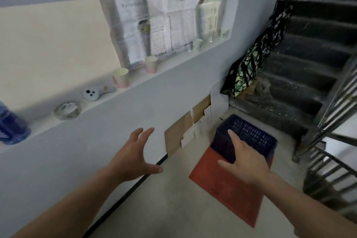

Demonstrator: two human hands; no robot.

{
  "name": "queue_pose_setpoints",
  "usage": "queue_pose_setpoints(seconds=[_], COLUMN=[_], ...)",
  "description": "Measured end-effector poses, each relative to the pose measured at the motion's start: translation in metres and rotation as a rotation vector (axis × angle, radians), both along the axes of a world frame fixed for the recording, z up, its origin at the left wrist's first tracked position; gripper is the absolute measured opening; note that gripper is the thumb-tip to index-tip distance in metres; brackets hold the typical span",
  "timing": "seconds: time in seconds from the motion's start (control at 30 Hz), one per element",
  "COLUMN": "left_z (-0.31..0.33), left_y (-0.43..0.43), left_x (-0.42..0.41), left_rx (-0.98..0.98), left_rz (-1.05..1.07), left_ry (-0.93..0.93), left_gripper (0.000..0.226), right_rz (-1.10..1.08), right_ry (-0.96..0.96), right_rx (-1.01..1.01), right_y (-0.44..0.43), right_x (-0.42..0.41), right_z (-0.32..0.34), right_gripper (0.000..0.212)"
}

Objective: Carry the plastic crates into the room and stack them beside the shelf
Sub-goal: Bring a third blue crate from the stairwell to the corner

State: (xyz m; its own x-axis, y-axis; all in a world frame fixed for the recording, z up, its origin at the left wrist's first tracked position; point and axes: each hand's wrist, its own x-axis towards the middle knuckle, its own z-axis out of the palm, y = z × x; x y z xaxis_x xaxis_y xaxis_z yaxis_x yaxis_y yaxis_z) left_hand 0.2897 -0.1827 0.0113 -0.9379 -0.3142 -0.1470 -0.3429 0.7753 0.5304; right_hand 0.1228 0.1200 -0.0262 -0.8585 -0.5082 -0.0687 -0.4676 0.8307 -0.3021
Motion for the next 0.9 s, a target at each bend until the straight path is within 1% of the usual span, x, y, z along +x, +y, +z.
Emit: queue_pose_setpoints(seconds=[0.2, 0.43, 0.63, 0.9], left_z=[0.01, 0.012, 0.003, -0.028], left_y=[0.058, 0.1, 0.106, 0.091], left_x=[-0.123, -0.231, -0.316, -0.447], left_rx=[-0.017, -0.018, -0.034, 0.005], left_rz=[-0.086, -0.149, -0.248, -0.443], left_ry=[0.003, 0.019, 0.029, 0.008], left_gripper=[0.13, 0.131, 0.133, 0.128], right_rz=[-0.098, -0.179, -0.27, -0.472], right_ry=[-0.014, -0.036, -0.013, -0.028], right_rx=[-0.022, -0.07, -0.011, 0.02], right_y=[0.073, 0.135, 0.16, 0.169], right_x=[-0.095, -0.175, -0.222, -0.305], right_z=[-0.002, 0.005, 0.007, -0.016], right_gripper=[0.113, 0.112, 0.108, 0.112])
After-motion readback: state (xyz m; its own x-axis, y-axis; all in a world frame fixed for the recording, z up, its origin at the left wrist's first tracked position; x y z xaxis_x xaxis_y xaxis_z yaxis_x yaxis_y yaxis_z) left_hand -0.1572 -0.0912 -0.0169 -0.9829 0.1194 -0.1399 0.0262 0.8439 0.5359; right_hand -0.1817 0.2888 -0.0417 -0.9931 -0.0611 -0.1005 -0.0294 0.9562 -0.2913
